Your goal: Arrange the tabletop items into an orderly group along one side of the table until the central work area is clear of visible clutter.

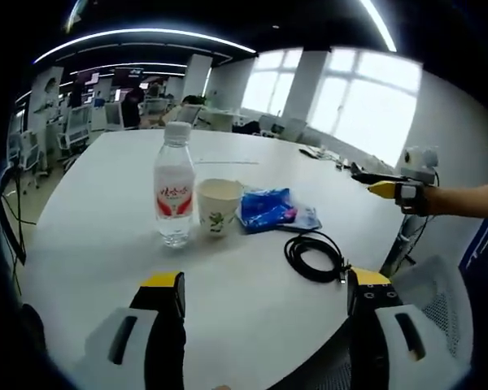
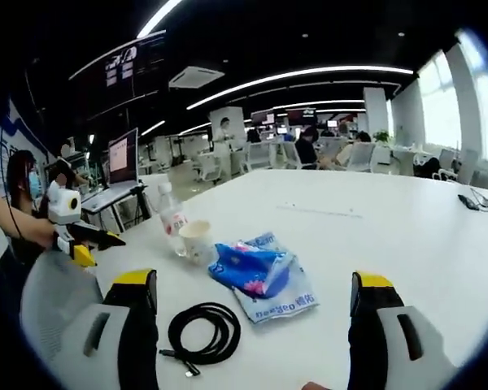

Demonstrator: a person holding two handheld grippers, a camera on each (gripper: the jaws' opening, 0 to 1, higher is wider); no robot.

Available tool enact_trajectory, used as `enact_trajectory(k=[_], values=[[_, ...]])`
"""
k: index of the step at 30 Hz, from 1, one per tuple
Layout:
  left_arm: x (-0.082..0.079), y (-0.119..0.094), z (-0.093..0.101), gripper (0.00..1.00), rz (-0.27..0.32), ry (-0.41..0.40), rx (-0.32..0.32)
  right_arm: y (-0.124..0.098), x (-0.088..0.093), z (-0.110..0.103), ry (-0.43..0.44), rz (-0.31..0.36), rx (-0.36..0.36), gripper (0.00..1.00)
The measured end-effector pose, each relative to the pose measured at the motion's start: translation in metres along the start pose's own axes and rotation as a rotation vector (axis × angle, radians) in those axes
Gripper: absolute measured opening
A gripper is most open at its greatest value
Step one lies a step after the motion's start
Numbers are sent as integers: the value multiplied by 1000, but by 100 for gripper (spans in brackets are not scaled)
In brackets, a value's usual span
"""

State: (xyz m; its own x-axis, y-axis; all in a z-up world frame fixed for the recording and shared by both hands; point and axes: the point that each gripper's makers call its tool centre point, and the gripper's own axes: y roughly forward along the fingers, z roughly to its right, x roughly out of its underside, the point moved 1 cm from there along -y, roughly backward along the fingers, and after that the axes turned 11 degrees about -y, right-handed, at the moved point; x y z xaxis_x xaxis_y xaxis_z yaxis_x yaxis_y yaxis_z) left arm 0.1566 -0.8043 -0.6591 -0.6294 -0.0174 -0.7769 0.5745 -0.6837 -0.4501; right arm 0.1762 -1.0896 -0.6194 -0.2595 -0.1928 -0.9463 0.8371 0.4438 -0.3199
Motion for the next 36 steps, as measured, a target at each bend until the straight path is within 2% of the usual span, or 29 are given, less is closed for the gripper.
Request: enact_trajectory(k=[9,18,23,29,36], values=[[2,3,5,78,-13,12,17,-23,12,2,58,4,62,97],[3,7,6,78,-24,17,34,-32,22,-7,54,-30,77,97],[5,7,6,78,-37,37,46,-36,20,-12,53,-42,89,96],[-3,2,10,78,-24,59,63,-41,17,-17,33,-66,96,95],[-1,-2,11,78,-41,97,91,-46,15,-23,18,-82,115,95]])
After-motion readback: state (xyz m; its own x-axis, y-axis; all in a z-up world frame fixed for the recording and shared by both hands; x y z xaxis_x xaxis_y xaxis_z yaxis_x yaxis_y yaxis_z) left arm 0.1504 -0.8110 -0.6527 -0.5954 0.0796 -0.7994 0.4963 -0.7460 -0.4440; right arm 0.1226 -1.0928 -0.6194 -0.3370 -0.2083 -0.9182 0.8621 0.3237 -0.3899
